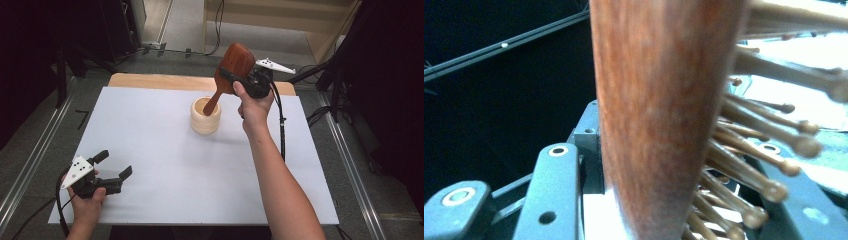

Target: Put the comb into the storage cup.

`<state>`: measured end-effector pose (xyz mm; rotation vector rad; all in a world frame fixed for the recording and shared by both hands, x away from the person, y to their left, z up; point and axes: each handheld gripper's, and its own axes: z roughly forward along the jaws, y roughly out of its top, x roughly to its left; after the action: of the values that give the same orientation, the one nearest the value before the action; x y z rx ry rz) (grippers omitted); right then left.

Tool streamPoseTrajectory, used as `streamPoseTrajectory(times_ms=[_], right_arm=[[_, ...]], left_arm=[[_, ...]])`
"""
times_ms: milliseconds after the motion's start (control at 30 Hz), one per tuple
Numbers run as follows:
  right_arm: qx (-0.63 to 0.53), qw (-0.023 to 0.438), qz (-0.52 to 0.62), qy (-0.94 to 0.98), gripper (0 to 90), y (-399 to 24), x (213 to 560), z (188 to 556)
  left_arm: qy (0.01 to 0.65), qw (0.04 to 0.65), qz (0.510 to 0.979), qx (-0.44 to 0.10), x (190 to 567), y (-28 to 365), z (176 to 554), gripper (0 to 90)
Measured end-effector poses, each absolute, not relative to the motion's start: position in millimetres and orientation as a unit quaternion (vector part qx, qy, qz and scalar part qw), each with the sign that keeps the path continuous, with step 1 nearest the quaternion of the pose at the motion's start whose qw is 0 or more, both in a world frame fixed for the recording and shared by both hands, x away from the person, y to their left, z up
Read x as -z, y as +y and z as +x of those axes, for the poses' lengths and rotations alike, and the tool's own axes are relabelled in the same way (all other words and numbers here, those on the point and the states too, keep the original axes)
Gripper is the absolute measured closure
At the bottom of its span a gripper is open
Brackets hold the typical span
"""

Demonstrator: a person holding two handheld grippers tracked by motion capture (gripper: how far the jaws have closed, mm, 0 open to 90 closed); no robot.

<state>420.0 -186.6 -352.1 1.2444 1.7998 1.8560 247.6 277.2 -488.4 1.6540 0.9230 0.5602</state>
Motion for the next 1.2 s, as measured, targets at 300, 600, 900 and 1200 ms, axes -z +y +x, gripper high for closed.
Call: streamPoseTrajectory(times_ms=[300,600,900,1200], right_arm=[[-0.634,0.142,0.434,0.624,51.4,-183,358,430],[-0.619,0.150,0.441,0.632,51.3,-180,369,439],[-0.610,0.161,0.433,0.644,51.2,-172,378,443],[-0.594,0.164,0.433,0.657,51.2,-161,389,446]], left_arm=[[0.389,0.551,0.700,-0.236,488,277,248,0.0],[0.388,0.551,0.700,-0.235,488,277,248,0.0],[0.387,0.550,0.702,-0.234,488,277,248,0.0],[0.387,0.551,0.701,-0.234,488,277,248,0.0]])
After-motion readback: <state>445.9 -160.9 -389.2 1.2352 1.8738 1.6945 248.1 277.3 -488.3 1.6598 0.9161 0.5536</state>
